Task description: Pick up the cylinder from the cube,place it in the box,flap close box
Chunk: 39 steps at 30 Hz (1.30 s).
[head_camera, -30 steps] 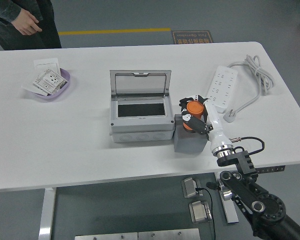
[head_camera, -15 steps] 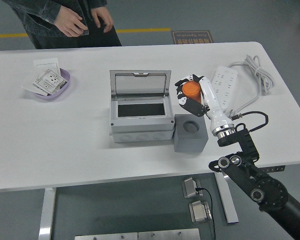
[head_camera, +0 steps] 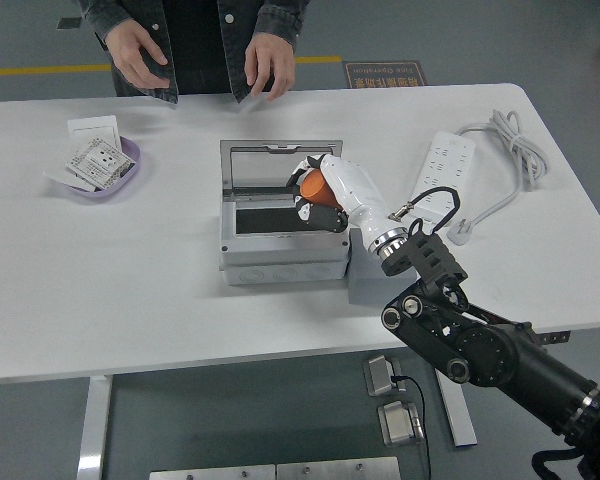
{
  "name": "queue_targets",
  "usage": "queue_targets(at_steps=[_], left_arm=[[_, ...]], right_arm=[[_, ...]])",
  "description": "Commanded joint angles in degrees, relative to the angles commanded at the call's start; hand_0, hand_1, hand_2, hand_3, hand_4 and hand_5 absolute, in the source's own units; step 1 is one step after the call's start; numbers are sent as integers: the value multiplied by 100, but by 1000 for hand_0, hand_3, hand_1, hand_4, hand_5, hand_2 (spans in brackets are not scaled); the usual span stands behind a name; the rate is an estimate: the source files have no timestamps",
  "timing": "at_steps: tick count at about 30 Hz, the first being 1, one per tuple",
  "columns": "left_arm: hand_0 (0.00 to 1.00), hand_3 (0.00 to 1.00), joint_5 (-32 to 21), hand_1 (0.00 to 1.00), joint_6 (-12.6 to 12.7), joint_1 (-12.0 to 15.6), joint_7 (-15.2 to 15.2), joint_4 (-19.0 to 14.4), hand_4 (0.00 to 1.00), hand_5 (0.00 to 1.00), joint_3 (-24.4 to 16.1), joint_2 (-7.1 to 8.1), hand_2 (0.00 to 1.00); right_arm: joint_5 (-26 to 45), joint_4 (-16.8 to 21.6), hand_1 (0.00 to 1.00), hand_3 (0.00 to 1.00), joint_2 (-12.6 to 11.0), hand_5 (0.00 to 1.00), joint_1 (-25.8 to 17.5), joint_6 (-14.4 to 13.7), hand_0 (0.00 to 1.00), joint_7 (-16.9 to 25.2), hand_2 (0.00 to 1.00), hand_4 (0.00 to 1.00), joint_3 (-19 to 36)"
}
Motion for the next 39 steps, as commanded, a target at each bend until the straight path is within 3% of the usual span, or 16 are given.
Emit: queue_targets(at_steps=[10,17,28,29,34,35,39], left_arm=[[631,633,66,680,-6,-14,7,0,733,473,-33,21,643],[633,632,146,682,-9,-12,30,0,734,475,-86,33,643],[635,631,175,681,-14,-33,28,0,733,471,-80,42,642],[636,631,178,682,-14,-36,27,0,732,469,-78,42,642],[636,631,181,682,-20,-50,23,0,732,469,-65,39,642],[637,630,181,682,-22,-51,23,0,728,466,-61,37,641],[637,630,185,682,-32,-57,28,0,728,466,-49,25,641]], right_arm=[[147,-730,146,267,305,2,579,76,96,-31,319,54,-611],[291,-998,153,270,324,2,833,138,107,-6,322,57,-894],[132,-1274,165,298,324,2,1197,620,131,-23,325,67,-1162],[100,-1305,260,574,324,61,1242,654,231,-41,435,511,-1216],[9,-1377,260,574,324,61,1353,716,231,-85,435,511,-1386],[-3,-1376,460,635,324,588,1363,721,418,-90,542,842,-1405],[-20,-1371,460,635,324,588,1385,719,418,-94,542,842,-1452]])
